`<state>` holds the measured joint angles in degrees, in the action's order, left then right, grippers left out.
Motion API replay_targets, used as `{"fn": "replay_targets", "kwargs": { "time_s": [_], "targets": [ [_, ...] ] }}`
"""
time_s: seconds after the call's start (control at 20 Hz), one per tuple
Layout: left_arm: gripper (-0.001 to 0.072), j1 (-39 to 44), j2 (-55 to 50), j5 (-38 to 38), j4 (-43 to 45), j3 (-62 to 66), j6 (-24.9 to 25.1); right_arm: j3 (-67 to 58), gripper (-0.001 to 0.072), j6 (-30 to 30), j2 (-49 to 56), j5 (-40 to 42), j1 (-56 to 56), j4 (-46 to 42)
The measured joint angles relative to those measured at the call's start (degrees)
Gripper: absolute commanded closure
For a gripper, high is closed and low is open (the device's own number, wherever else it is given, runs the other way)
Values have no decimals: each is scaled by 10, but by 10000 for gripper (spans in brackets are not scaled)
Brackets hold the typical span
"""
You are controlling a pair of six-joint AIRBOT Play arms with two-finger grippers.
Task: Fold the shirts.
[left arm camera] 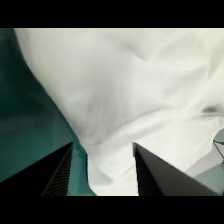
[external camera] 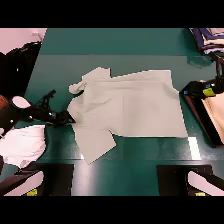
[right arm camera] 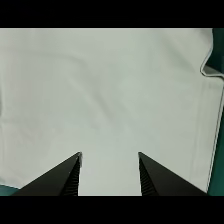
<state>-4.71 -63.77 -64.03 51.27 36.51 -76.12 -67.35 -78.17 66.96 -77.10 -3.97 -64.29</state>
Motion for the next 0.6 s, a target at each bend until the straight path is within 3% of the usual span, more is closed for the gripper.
{"fn": "replay_targets", "kwargs": {
  "time_s": [0.05,0.15,0.2,0.6],
  "targets": [
    [256,10,3,11,-9,-13,3,16,301,1,-14,1,-7,1],
    [565,35,7,41,-21,-30,4,46,303,2,-40,3,-26,4],
    [666,45,9,55,-26,-35,4,61,303,3,-52,3,-37,5],
    [681,68,11,76,-36,-6,-1,242,300,12,-121,-26,-220,-33]
  ]
}}
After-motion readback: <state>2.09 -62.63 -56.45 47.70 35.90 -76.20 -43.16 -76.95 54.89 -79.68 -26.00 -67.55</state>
